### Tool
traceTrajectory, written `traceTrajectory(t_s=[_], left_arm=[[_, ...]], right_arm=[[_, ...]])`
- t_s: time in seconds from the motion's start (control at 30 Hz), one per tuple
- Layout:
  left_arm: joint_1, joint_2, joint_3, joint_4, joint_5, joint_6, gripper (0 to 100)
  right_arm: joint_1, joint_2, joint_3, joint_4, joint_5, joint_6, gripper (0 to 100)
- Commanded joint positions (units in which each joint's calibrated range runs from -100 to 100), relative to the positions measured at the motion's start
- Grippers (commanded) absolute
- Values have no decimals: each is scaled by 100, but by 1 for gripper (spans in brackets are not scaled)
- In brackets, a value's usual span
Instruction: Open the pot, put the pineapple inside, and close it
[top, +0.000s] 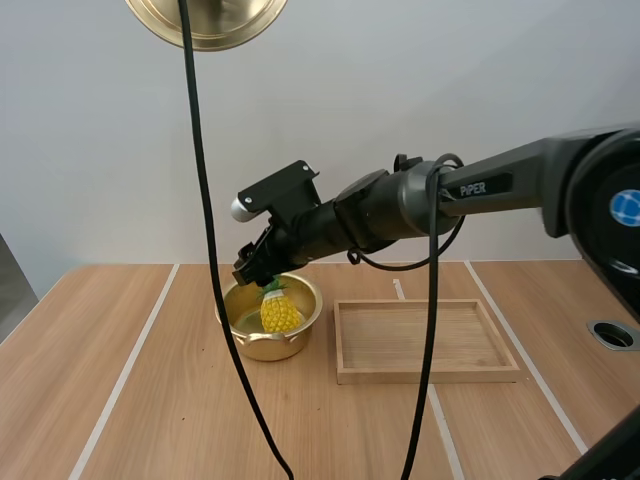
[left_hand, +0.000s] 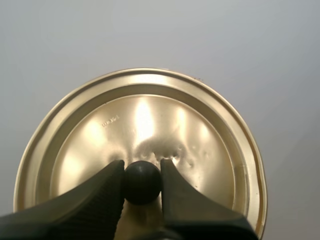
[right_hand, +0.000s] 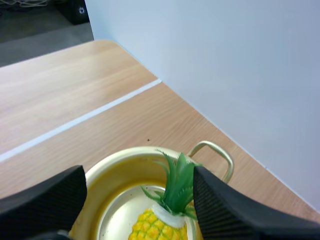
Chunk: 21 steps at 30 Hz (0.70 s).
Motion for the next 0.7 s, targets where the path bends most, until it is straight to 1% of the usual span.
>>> traceTrajectory(t_s=[0.0, 0.3, 0.37, 0.5, 0.67], left_arm=[[-11, -41, -59, -48, -204, -15, 0], [-11, -41, -59, -48, -204, -15, 0], [-11, -41, -59, -48, -204, -15, 0], [-11, -41, -59, -48, -204, -15, 0], [-11, -41, -59, -48, -204, -15, 0]], right_arm=[[4, -404, 33, -38, -119, -64, 100], [-5, -1486, 33, -132, -853, -64, 100], [-77, -1745, 33, -132, -940, -53, 100], [-406, -1916, 74, -252, -843, 209, 100], [-902, -2017, 78, -827, -236, 944, 100]])
